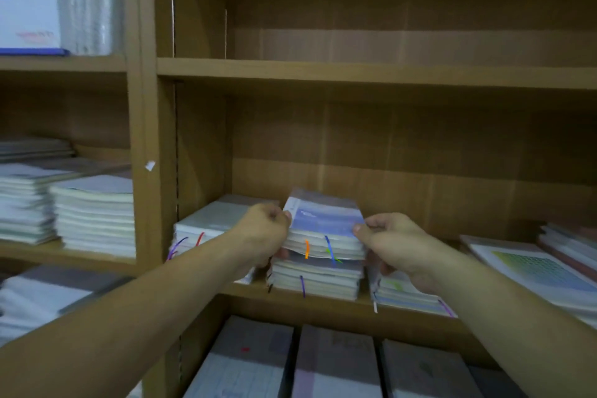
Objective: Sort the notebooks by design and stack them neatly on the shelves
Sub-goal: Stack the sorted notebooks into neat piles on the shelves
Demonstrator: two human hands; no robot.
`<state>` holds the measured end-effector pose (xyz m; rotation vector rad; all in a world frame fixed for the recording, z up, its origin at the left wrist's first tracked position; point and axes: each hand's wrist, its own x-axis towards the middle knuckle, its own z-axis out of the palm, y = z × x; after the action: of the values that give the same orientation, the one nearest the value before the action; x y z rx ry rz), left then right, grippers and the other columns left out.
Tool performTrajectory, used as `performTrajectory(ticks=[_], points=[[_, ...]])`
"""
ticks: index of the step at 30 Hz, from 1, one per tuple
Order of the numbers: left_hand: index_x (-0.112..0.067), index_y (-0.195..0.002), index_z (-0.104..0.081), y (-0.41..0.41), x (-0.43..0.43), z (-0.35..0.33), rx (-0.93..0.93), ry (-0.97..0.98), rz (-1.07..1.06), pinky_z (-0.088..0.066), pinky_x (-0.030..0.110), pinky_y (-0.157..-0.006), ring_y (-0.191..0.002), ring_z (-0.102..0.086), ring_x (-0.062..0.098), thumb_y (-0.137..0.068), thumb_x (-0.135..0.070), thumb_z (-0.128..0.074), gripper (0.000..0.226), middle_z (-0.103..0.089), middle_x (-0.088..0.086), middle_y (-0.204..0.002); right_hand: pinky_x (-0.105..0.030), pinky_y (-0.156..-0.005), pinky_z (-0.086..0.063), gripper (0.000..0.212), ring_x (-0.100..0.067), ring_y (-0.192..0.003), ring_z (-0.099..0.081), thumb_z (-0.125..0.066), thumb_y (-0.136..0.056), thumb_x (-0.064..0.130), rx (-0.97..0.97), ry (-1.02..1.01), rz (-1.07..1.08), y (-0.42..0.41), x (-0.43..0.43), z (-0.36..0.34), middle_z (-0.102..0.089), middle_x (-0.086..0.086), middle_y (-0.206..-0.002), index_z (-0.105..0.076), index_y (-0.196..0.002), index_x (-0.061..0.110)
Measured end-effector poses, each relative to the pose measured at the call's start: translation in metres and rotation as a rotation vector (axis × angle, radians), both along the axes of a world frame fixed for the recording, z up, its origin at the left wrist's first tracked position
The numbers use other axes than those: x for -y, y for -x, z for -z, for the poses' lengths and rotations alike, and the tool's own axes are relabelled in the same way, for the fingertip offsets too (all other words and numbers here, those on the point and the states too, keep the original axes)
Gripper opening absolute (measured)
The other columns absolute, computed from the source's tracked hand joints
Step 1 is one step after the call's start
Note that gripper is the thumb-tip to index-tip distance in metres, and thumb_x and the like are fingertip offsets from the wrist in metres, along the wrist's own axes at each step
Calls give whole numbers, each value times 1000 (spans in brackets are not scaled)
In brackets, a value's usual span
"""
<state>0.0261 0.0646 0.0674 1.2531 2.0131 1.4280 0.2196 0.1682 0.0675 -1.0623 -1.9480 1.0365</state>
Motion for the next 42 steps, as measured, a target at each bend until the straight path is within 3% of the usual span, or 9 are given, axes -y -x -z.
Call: performTrajectory(ticks=[7, 10, 12, 18, 21, 25, 32, 37, 42], points=[[-17, -128, -52, -5, -3, 2, -32, 15, -18, -43, 20, -46, -61, -65, 15, -108, -39, -39, 32, -64, 7, -92, -22, -42, -27, 26, -19, -62, -67, -59, -102, 29, 13, 36, 12, 2, 4, 6, -65, -8, -72, -67, -101, 5], [-16, -141, -47, -3, 0, 5, -191, 15, -51, -57, 25, -53, -54, -68, 16, -107, -44, -42, 45, -65, 3, -97, -20, -39, -32, 28, -14, -52, -63, -62, -100, 34, 81, 2, 35, -1, 2, 3, -69, -10, -71, -69, -95, 8], [-13, -131, -55, 2, 6, 6, -354, -29, -95, -60, 33, -56, -52, -69, 19, -105, -44, -46, 41, -65, 1, -102, -20, -40, -33, 29, -17, -52, -61, -65, -98, 36, 144, -3, 12, -3, 1, 3, -70, -11, -68, -70, -93, 8], [-16, -117, -65, 19, 31, 30, -713, -53, -70, -55, 39, -83, -97, -66, 24, -97, -30, -61, 25, -73, 2, -103, -23, -42, -32, 31, -22, -56, -60, -76, -88, 41, 252, -42, -33, -11, 7, -2, -75, -24, -88, -68, -101, 14], [-28, -108, -59, 20, 37, 52, -682, -85, 26, -53, 37, -79, -94, -66, 17, -88, -34, -69, 24, -71, -9, -94, -23, -40, -34, 37, -18, -52, -63, -86, -79, 33, 291, -48, -88, -7, 16, 5, -77, -11, -83, -65, -108, 23], [-36, -120, -53, 24, 30, 68, -590, -100, 2, -56, 39, -87, -105, -66, 12, -86, -36, -73, 39, -72, -12, -109, -32, -44, -51, 58, -14, -46, -65, -94, -59, 23, 306, -215, -76, 3, 18, 25, -74, -5, -84, -60, -105, 23], [-30, -115, -70, 19, 19, 79, -308, -192, 40, -57, 32, -97, -101, -68, -4, -85, -17, -77, 33, -75, -19, -105, -37, -55, -59, 60, -18, -41, -65, -90, -65, 27, 389, -336, 112, 11, 24, 37, -66, 0, -89, -48, -108, 28], [-25, -107, -75, 17, 19, 86, -246, -260, 8, -58, 33, -92, -92, -70, -7, -81, -12, -78, 29, -77, -19, -95, -38, -69, -61, 85, -23, -64, -71, -89, -62, 36, 359, -401, 186, 13, 24, 47, -71, 0, -92, -51, -138, 30], [-28, -103, -77, 15, 21, 88, -233, -297, -33, -59, 31, -90, -88, -70, -8, -79, -13, -82, 29, -77, -22, -91, -38, -77, -60, 92, -17, -65, -73, -90, -57, 40, 244, -375, 200, 10, 23, 56, -74, 3, -92, -54, -141, 31]])
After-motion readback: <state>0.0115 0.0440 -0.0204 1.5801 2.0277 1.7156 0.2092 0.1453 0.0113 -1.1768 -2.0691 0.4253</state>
